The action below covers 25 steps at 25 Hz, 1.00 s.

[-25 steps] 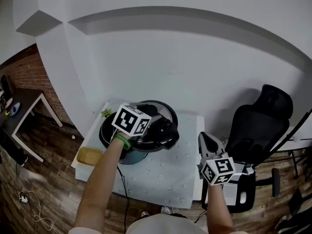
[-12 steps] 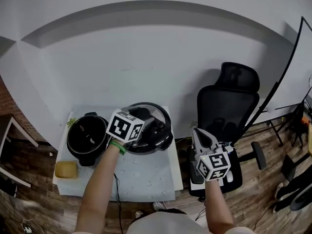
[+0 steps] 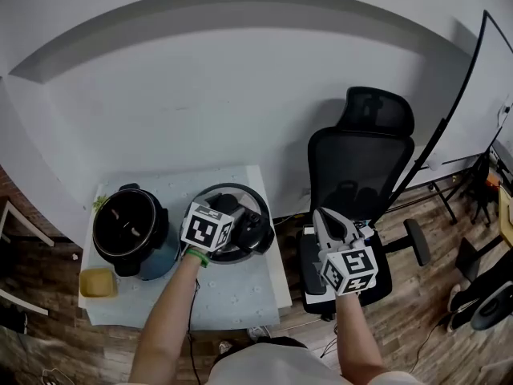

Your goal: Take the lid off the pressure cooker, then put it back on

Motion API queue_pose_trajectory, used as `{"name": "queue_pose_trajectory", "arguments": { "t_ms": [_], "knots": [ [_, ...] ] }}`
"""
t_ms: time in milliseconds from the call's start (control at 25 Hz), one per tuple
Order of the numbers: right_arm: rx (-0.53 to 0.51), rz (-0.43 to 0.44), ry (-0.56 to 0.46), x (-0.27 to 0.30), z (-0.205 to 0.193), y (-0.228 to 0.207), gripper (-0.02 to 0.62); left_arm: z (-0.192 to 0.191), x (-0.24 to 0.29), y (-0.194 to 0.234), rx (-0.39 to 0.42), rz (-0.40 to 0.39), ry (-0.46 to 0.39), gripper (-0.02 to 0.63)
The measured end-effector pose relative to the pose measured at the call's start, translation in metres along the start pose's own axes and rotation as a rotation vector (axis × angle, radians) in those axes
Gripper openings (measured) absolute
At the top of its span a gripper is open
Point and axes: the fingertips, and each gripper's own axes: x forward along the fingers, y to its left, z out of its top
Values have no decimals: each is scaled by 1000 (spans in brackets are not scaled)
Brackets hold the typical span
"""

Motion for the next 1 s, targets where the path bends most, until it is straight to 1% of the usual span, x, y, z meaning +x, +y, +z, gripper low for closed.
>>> {"name": "queue_pose_trajectory", "arguments": {
  "t_ms": [200, 560, 720, 1000],
  "knots": [
    [7, 15, 35, 5, -16, 4, 0, -44, 17, 2, -11, 26, 18, 287],
    [11, 41, 91, 19, -38, 15, 0, -99, 43, -4, -18, 25, 21, 285],
    [10, 46, 106, 26, -45, 17, 0, -118, 54, -7, -23, 21, 37, 285],
    [11, 52, 122, 32, -53, 17, 0, -132, 63, -10, -36, 23, 56, 285]
  ]
}}
